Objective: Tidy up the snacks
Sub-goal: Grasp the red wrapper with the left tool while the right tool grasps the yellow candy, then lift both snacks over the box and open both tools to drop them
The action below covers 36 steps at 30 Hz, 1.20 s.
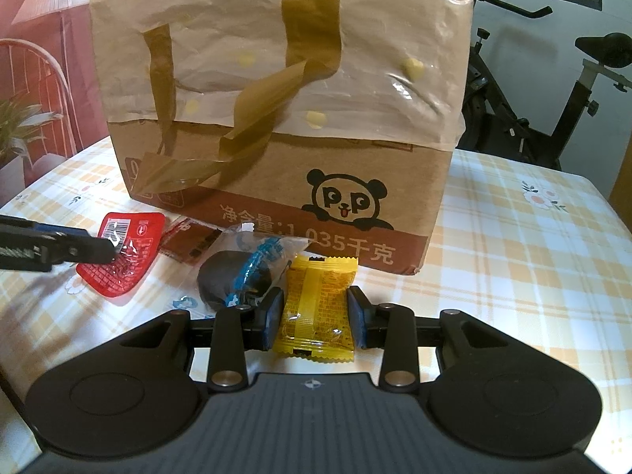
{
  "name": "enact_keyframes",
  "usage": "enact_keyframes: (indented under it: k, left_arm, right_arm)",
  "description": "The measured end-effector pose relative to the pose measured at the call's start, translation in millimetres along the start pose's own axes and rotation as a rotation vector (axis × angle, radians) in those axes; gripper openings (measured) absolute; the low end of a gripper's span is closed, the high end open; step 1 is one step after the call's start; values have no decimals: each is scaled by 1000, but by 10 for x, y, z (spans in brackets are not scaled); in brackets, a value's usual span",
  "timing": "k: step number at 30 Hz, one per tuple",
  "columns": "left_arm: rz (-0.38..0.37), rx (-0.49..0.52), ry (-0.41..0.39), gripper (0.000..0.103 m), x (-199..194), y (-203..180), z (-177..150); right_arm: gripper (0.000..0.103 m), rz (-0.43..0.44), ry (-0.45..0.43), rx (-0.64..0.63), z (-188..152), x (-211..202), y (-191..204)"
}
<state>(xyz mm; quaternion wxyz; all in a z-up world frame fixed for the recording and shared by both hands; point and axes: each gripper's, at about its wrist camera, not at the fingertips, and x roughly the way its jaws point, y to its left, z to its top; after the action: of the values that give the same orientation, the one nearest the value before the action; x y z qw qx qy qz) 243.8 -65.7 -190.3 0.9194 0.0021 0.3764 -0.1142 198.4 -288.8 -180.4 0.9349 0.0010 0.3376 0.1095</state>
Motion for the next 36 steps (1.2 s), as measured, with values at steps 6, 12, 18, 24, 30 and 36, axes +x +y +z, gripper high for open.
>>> enact_keyframes:
  k: [6,12,18,24,30,36]
  left_arm:
    - [25,99,0,62,4,-186,-49]
    - [-48,44,-3,36,-40,-77,-16]
    - [-99,33,-39,35,-219,-53,-52]
    - [-95,-21,-69,35,-370,63,14]
    - [-71,-52,-91,35,-480,167,94]
    - [-31,-96,-179,35,-716,324,229]
  right_arm:
    - [38,4,-1,1,-6,4,-13]
    - [38,8,-1,2,-11,4,-15]
    - [38,9,-1,3,-13,1,-17]
    - [37,16,-3,0,-21,-21,-9]
    - [37,-14,-43,78,-68,-236,-117]
    - [38,-39,-98,140,-99,-580,-291]
